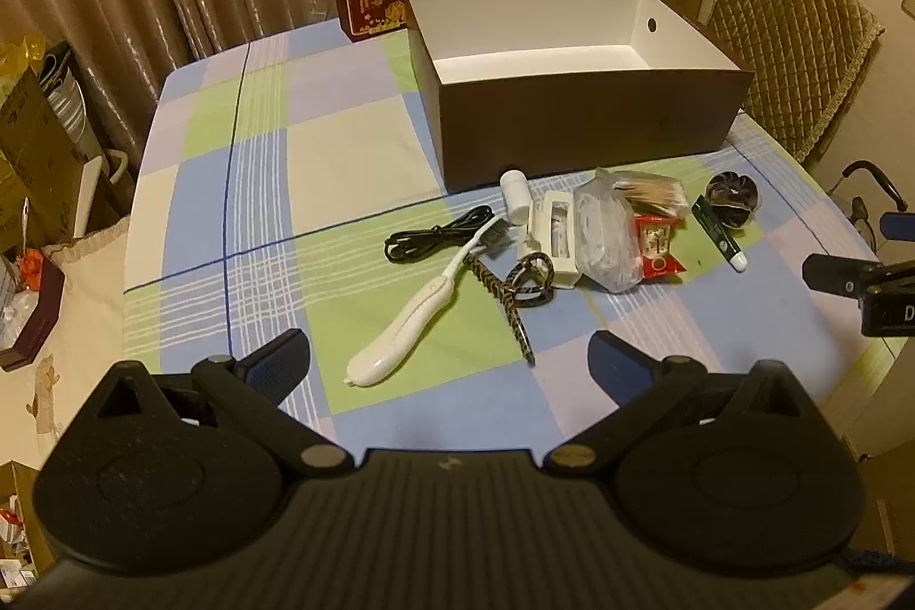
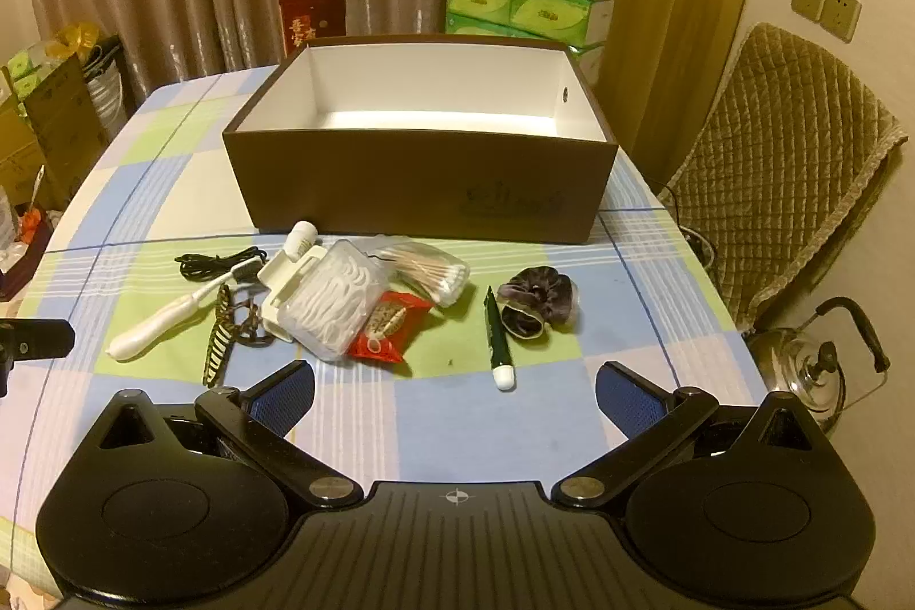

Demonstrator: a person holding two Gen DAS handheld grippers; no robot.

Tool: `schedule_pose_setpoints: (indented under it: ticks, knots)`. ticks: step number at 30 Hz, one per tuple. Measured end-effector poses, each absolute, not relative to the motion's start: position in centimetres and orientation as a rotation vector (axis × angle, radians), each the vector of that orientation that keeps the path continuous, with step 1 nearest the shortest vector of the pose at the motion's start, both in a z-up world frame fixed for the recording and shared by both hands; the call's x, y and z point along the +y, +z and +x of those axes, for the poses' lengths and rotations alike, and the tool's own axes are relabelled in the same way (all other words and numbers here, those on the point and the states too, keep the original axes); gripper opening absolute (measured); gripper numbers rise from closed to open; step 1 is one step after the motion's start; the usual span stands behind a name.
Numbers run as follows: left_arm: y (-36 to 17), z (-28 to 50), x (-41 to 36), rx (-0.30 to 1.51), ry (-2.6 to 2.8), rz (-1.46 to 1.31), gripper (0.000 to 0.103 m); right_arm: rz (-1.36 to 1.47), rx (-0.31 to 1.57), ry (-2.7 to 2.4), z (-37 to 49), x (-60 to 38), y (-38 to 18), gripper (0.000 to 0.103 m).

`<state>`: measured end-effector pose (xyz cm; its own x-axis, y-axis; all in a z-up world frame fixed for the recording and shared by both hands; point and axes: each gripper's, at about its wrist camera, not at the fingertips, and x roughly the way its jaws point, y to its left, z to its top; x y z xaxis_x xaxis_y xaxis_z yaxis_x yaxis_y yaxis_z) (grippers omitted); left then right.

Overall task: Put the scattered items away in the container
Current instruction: 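Move both tools toward the white toothbrush and brown scrunchie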

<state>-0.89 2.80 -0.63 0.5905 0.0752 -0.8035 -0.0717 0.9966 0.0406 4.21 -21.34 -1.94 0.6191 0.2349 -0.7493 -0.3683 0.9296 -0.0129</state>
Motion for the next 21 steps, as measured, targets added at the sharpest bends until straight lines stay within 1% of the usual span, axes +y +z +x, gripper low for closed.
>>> schedule_pose_setpoints:
  ticks: [4, 8, 21]
  knots:
    - [-0.8, -1.0, 2.9, 0.939, 0.074, 0.0, 0.102, -0.159, 0.837, 0.35, 4.3, -21.7, -2.1, 0.101]
    - [-1.0, -1.0, 3.0, 0.938, 0.055, 0.002, 0.102, -0.108, 0.886, 0.379, 4.6, -22.4, -2.4, 0.101]
    - [-2.0, -0.8, 4.0, 0.934, 0.032, 0.039, 0.102, -0.097, 0.906, 0.367, 5.6, -24.0, -3.3, 0.101]
